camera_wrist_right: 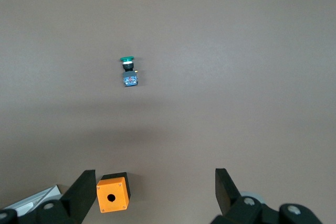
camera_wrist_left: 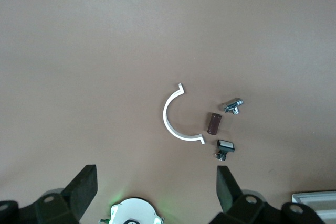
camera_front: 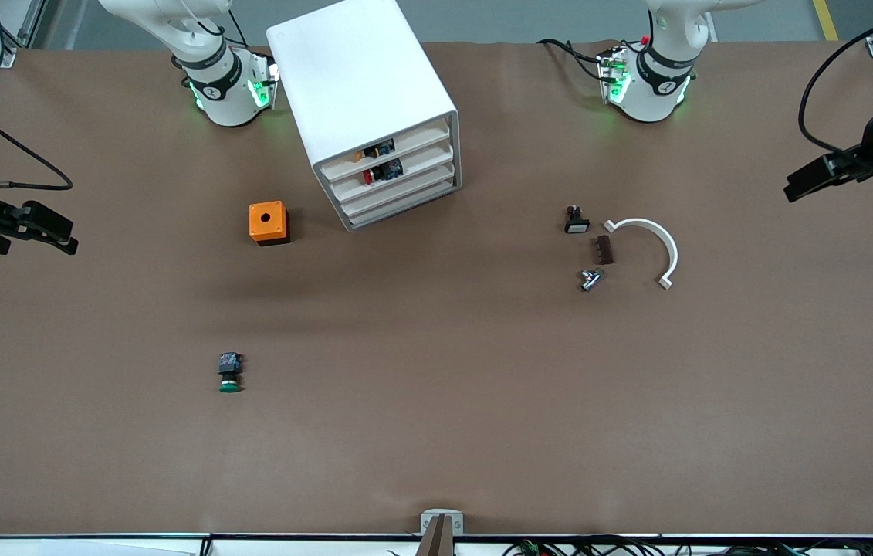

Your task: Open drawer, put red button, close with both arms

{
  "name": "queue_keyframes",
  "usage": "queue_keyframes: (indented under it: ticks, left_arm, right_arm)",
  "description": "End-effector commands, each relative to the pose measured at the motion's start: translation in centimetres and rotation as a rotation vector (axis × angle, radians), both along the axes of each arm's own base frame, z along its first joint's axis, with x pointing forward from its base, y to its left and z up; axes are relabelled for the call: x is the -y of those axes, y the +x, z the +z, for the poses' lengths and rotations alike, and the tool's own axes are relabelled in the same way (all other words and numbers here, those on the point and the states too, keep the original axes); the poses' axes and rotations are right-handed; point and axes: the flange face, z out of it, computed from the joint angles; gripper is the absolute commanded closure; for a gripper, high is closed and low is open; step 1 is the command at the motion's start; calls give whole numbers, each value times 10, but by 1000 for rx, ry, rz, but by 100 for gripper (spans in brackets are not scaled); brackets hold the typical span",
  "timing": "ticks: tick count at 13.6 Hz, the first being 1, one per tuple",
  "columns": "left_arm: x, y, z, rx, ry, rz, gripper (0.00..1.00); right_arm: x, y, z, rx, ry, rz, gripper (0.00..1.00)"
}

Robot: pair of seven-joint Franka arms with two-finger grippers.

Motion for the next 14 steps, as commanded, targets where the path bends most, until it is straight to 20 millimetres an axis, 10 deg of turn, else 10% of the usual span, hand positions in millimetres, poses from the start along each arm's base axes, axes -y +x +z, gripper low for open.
queue_keyframes:
  ticks: [1,14]
  left_arm:
    - [-11,-20,10,1,-17,-42,0]
    - [15,-43,-6,26,-25,-179,0]
  right_arm:
    - [-5,-6,7,11,-16,15,0]
    - [-3,-6,5,10,-17,9,0]
